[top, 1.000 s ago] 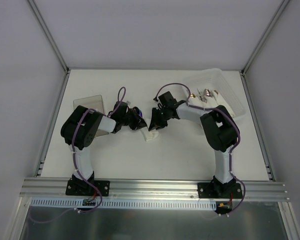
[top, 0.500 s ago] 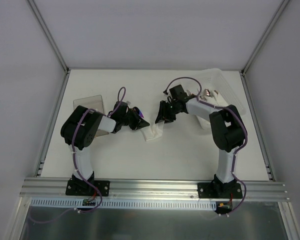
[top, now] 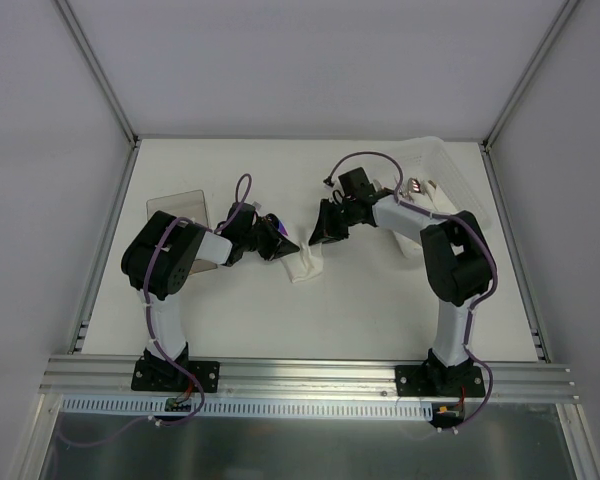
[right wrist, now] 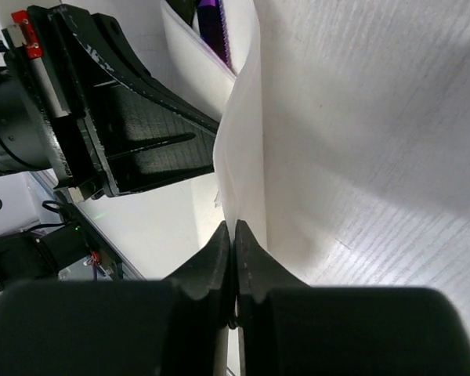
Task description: Place the utensils on the paper napkin and roll it up
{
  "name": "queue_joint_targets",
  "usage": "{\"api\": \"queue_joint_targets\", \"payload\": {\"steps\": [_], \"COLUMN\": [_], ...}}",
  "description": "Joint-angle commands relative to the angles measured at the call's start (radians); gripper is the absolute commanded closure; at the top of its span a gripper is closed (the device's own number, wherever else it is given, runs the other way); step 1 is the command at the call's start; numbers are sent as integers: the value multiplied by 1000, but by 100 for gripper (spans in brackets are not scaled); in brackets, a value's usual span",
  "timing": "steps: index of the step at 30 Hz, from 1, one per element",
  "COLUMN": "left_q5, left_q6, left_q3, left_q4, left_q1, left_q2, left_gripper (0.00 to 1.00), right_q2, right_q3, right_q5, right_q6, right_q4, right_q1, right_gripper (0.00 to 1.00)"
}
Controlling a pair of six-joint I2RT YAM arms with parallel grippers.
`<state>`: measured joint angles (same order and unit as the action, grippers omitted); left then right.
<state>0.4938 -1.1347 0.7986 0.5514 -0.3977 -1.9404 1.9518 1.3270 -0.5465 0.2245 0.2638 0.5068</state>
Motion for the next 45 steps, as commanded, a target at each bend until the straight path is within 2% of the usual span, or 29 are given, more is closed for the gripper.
{"api": "queue_joint_targets", "payload": {"steps": [1, 6, 17, 22, 29, 36, 45], "left_q5": [-101, -104, -112, -115, -115, -116, -116], "left_q6": [35, 35, 33, 32, 33, 38, 36], "left_q3": [-27, -24, -21, -24, -25, -27, -29], "left_q4": [-169, -176, -189, -191, -191, -191, -191], "left_q1": [13, 11, 11, 13, 13, 11, 13], "left_q2": [-17, -15, -11, -9, -11, -12, -9], "left_gripper": [100, 100, 100, 100, 100, 100, 100], "right_q2": [-56, -13, 32, 55, -42, -94, -86], "right_q3": [-11, -17, -32, -34, -23, 3, 37], "right_q5": [-47, -44, 25, 11, -3, 2, -6], "right_q6": [48, 105, 116, 127, 70, 21, 13], "right_q4": [-40, -12, 41, 64, 77, 97, 94], "right_q1": [19, 65, 133, 133, 93, 36, 27], "right_gripper": [96, 99, 99, 91, 77, 76, 80]}}
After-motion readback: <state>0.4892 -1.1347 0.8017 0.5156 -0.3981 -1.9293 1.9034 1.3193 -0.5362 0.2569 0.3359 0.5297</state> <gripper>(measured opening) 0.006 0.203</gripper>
